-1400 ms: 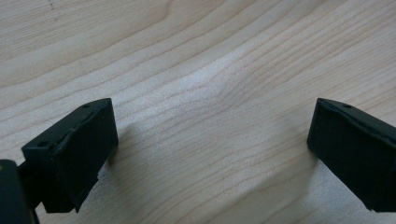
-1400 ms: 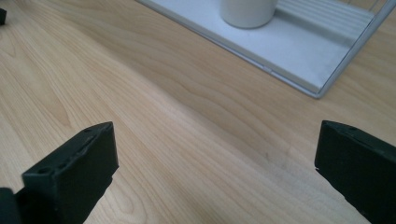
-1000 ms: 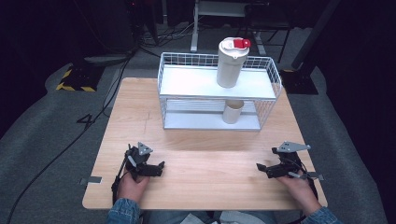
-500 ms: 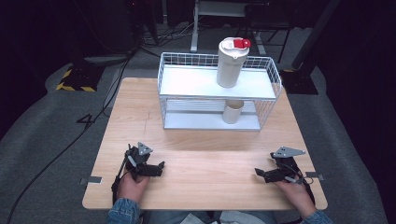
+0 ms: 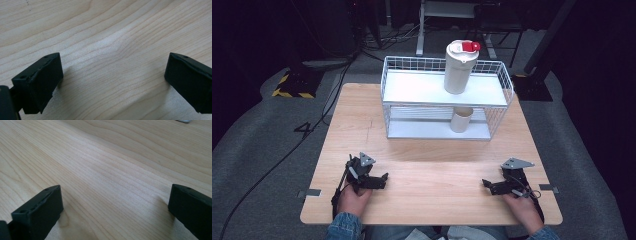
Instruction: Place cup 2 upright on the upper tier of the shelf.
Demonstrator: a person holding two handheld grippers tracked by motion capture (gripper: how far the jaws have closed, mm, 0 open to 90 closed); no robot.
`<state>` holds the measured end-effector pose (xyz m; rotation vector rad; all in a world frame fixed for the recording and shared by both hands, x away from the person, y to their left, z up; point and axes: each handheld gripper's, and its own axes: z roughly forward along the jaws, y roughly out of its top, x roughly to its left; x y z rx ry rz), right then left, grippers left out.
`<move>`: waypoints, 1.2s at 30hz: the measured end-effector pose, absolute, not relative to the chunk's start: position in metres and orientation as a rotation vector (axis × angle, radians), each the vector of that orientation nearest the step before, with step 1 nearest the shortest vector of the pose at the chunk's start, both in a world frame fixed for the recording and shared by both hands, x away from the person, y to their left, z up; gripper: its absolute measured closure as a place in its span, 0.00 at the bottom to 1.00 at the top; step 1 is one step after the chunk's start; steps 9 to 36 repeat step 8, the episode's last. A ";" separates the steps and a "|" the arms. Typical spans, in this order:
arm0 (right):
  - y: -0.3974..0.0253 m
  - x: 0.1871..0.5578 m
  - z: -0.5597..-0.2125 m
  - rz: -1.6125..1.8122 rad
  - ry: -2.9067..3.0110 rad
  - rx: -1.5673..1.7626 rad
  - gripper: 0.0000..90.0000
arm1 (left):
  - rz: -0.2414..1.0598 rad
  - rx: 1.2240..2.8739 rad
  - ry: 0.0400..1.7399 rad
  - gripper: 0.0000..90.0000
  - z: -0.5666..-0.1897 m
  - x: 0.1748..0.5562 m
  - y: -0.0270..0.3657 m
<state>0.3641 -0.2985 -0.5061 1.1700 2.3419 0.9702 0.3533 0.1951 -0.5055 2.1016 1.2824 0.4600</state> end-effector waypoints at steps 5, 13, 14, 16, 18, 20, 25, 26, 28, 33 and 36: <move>-0.298 0.363 -0.506 0.966 2.330 1.183 0.00 | 0.459 2.102 1.282 0.03 -0.505 0.353 0.195; -0.298 0.363 -0.506 0.966 2.330 1.183 0.00 | 0.454 2.106 1.276 0.02 -0.505 0.354 0.196; -0.298 0.363 -0.506 0.966 2.330 1.183 0.00 | 0.454 2.106 1.276 0.02 -0.505 0.354 0.196; -0.298 0.363 -0.506 0.966 2.330 1.183 0.00 | 0.454 2.106 1.276 0.02 -0.505 0.354 0.196; -0.298 0.363 -0.506 0.966 2.330 1.183 0.00 | 0.454 2.106 1.276 0.02 -0.505 0.354 0.196; -0.298 0.363 -0.506 0.966 2.330 1.183 0.00 | 0.454 2.106 1.276 0.02 -0.505 0.354 0.196; -0.298 0.363 -0.506 0.966 2.330 1.183 0.00 | 0.454 2.106 1.276 0.02 -0.505 0.354 0.196; -0.298 0.363 -0.506 0.966 2.330 1.183 0.00 | 0.454 2.106 1.276 0.02 -0.505 0.354 0.196; -0.298 0.363 -0.506 0.966 2.330 1.183 0.00 | 0.454 2.106 1.276 0.02 -0.505 0.354 0.196; -0.298 0.363 -0.506 0.966 2.330 1.183 0.00 | 0.454 2.106 1.276 0.02 -0.505 0.354 0.196; -0.298 0.363 -0.506 0.966 2.330 1.183 0.00 | 0.454 2.106 1.276 0.02 -0.505 0.354 0.196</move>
